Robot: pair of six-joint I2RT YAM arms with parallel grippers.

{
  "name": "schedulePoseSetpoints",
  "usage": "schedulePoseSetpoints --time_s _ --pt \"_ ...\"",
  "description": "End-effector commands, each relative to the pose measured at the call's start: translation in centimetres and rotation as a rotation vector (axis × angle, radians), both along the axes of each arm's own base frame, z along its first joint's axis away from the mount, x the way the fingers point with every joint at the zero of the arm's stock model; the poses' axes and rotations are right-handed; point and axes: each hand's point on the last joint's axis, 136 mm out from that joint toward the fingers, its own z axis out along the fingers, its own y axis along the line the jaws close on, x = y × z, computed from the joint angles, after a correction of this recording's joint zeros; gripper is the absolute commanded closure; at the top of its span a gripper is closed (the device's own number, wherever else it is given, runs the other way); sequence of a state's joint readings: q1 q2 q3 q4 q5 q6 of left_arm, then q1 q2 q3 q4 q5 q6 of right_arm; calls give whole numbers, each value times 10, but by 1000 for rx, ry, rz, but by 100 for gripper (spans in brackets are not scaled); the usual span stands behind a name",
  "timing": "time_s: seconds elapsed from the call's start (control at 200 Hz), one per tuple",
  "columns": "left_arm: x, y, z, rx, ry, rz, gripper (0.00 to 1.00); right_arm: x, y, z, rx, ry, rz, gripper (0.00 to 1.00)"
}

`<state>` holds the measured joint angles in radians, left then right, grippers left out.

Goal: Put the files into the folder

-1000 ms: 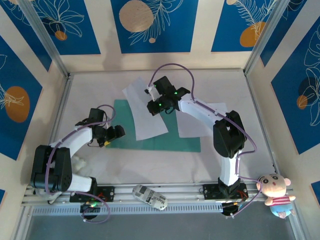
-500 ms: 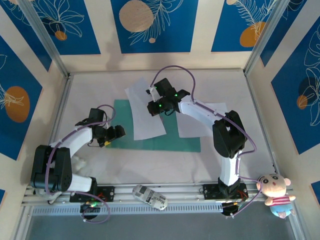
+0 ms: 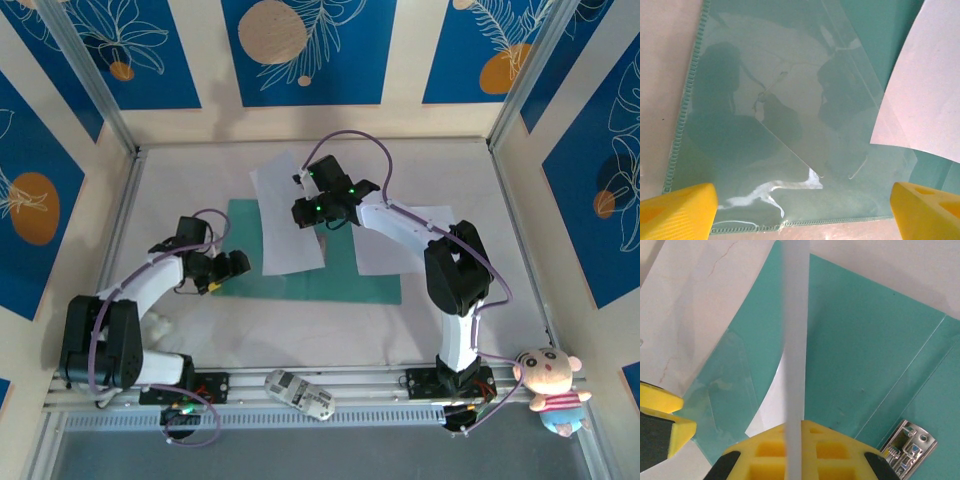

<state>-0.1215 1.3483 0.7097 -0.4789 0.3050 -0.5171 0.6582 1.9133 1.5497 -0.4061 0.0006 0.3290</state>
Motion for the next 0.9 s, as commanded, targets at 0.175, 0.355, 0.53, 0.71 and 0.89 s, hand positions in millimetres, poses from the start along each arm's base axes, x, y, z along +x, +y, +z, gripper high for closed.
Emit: schedulePoseSetpoints --time_s 0.175,0.355,0.53,0.71,0.89 --pt "1 8 9 31 -15 7 10 -4 6 -23 17 86 -18 100" --pt "1 8 7 32 -11 5 10 -6 7 -29 10 95 -12 100" --pt "1 7 6 30 -6 2 10 -10 5 -27 -19 78 33 100" --pt "1 5 5 18 -2 -2 9 -20 4 -17 18 104 112 100" --pt "2 3 4 9 6 -3 9 -24 2 -21 30 120 117 100"
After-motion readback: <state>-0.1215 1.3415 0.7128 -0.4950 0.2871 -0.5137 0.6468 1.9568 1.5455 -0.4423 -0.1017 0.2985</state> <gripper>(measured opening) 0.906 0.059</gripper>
